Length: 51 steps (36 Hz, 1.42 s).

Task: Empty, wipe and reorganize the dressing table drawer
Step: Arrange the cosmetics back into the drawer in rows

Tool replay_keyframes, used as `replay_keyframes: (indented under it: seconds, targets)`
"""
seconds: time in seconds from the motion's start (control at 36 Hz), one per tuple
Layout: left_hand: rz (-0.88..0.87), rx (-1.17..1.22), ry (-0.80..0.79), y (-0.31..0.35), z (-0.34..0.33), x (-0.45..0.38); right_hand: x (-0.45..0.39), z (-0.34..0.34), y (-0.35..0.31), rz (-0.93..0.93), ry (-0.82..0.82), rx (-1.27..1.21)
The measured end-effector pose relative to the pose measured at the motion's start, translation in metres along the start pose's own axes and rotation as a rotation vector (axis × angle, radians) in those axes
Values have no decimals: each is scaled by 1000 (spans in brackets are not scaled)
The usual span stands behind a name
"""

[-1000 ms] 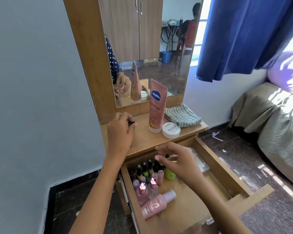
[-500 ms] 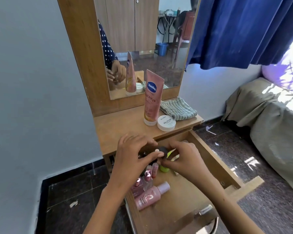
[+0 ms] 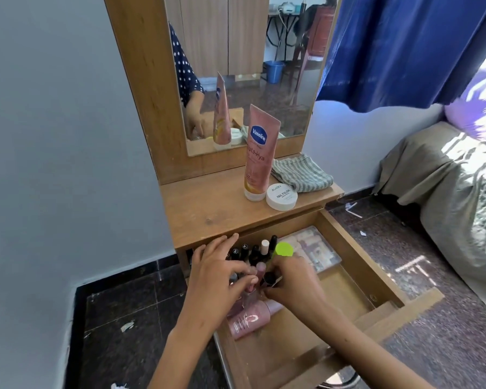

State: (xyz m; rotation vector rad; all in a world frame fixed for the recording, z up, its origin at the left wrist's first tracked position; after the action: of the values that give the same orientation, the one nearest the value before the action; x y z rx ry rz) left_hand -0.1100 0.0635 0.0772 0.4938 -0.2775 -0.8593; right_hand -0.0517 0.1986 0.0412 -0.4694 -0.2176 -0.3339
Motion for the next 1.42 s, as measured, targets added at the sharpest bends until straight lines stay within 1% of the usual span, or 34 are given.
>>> replay_keyframes:
  seconds: [0.19, 0.36, 0.47, 0.58, 0.67, 0.78, 0.83, 0.94, 1.03, 1.11, 1.22, 1.33, 1.42]
  targets:
    - [-19, 50, 13, -5, -3, 2, 2, -8, -6, 14, -58, 23]
    - [-27, 49, 19, -5, -2, 3, 5, -8, -6, -6, -69, 7]
    - [-26, 17, 30, -5, -4, 3, 9, -1, 0, -43, -54, 37]
    - [-67, -5, 77, -4, -1, 1, 16, 18, 0, -3, -21, 0]
    - [-139, -32, 155, 3, 9, -2, 21, 35, 0, 36, 55, -98]
    - [-226, -40, 272, 21, 37, -12, 23, 57, 2, 102, 309, -251]
    - [-272, -86, 329, 31, 55, -21, 21, 65, 0, 135, 392, -307]
    - [-338, -229, 463, 52, 97, -45, 14, 77, -8, 188, 459, -388]
    - [-363, -333, 509, 64, 127, -66, 10, 88, -15, 207, 513, -395]
    - [-383, -449, 507, 73, 149, -84, 9, 97, -21, 228, 560, -420]
    - [-430, -583, 484, 78, 162, -99, 8, 103, -24, 248, 589, -451]
    - [-486, -599, 510, 79, 168, -100, 12, 106, -24, 273, 619, -474]
    - [-486, -607, 514, 78, 162, -98, 15, 108, -22, 272, 641, -475]
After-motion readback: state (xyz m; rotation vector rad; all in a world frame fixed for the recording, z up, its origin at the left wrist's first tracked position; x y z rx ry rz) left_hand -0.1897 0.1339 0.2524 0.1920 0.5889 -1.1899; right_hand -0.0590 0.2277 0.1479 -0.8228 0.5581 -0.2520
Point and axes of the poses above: each hand's wrist, its own x-axis away from the middle knuckle, its own z-axis out of the back of the hand, y = z × x, the point moved 6 cm from there along -x, towards the middle knuckle, and after that the axes turned 14 degrees about -y, right-handed, at the moved point
